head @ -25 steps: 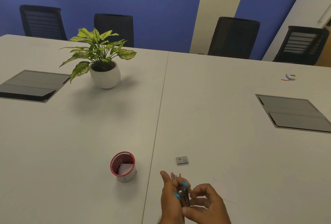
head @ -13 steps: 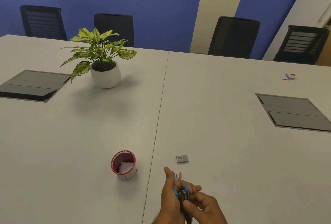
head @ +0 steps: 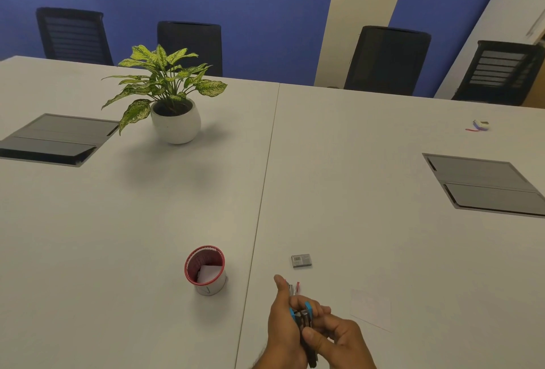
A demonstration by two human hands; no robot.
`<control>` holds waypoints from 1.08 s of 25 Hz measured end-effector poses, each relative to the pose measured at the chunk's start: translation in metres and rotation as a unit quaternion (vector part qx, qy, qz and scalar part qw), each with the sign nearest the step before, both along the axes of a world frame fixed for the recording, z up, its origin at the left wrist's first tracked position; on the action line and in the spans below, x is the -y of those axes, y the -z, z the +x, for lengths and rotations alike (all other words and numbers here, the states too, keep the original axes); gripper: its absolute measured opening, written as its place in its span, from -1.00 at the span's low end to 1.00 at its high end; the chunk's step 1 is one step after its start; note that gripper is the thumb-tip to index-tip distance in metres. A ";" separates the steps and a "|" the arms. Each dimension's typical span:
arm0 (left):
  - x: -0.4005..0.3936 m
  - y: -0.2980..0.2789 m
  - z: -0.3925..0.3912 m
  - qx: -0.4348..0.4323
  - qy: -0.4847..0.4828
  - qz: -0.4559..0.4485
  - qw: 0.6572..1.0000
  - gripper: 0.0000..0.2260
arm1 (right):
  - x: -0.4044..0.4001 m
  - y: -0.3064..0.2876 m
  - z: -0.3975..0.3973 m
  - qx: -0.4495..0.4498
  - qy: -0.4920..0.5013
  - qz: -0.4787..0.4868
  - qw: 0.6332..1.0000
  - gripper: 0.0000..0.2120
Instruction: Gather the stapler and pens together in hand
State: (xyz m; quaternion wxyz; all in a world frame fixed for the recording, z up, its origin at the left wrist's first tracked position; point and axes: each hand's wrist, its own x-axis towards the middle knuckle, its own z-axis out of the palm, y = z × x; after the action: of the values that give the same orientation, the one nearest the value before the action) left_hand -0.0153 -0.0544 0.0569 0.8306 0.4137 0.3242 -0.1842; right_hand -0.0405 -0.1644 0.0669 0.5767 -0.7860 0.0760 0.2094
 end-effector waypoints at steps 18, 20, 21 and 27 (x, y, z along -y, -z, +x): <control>-0.001 0.000 0.005 0.128 0.029 0.125 0.983 -0.76 | 0.009 -0.007 0.012 -0.063 0.120 0.075 0.988 -0.91; -0.003 0.003 0.002 0.151 0.045 0.185 0.970 -0.96 | 0.010 -0.007 0.012 -0.077 0.143 0.098 0.982 -0.92; -0.004 0.004 0.002 0.153 0.053 0.206 0.965 -0.95 | 0.011 -0.007 0.012 -0.084 0.151 0.111 0.979 -0.92; -0.006 0.003 0.003 0.125 0.058 0.179 0.974 -0.86 | 0.019 -0.002 0.020 -0.219 0.150 0.239 0.934 -0.85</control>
State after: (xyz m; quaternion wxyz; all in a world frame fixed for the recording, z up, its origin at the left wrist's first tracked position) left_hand -0.0126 -0.0482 0.0535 0.7651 0.5931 0.2214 -0.1179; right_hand -0.0208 -0.1836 0.0687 0.7411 -0.5390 0.2653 0.2997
